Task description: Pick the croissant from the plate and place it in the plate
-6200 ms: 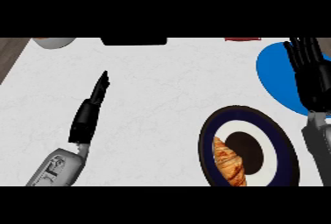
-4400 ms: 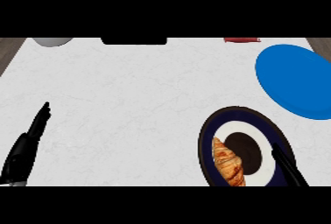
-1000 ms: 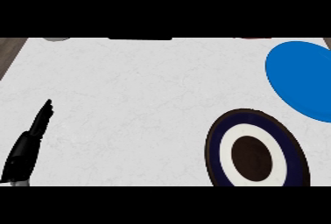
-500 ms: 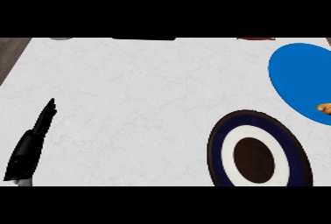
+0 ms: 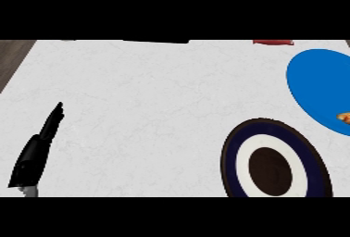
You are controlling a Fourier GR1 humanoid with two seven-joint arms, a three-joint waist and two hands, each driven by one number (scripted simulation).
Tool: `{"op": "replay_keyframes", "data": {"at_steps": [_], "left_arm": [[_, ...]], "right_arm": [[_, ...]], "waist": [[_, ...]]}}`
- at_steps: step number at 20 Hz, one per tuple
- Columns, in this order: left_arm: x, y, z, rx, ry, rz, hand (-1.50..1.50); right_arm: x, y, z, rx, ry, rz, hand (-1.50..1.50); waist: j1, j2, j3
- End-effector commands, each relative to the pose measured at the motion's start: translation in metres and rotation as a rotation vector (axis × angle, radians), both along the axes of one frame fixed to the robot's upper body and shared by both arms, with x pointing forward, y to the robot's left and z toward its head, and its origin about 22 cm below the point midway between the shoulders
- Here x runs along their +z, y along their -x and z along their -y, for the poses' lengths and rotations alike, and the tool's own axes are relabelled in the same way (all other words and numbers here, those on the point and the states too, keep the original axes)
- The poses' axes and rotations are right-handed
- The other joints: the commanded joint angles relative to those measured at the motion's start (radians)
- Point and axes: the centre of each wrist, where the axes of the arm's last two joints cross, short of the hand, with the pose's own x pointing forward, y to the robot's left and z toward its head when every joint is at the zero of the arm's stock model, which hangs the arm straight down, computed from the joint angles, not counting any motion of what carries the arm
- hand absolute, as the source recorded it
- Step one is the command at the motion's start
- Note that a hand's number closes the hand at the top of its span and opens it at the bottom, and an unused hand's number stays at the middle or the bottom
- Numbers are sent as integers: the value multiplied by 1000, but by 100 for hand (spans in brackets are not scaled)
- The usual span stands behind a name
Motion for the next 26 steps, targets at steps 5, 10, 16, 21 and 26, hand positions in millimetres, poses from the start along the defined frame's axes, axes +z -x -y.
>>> {"op": "replay_keyframes", "data": {"at_steps": [5, 10, 16, 21, 26], "left_arm": [[11, -11, 10, -8, -13, -1, 0], [4, -9, 6, -12, -3, -12, 0], [-1, -22, 10, -7, -21, -2, 0], [3, -16, 1, -7, -13, -28, 0], [-3, -10, -7, 6, -15, -10, 0]], "right_arm": [[-1, -12, 4, 231, -64, -10, 150], [0, -43, -15, 246, -90, -88, 150], [-21, -91, -56, 284, -31, -213, 150], [-55, -124, -93, 316, 15, -295, 150], [-107, -128, -107, 355, 44, -389, 150]], "waist": [[12, -6, -3], [26, -7, -8], [7, -5, -10], [2, -9, -10], [1, -2, -8]]}}
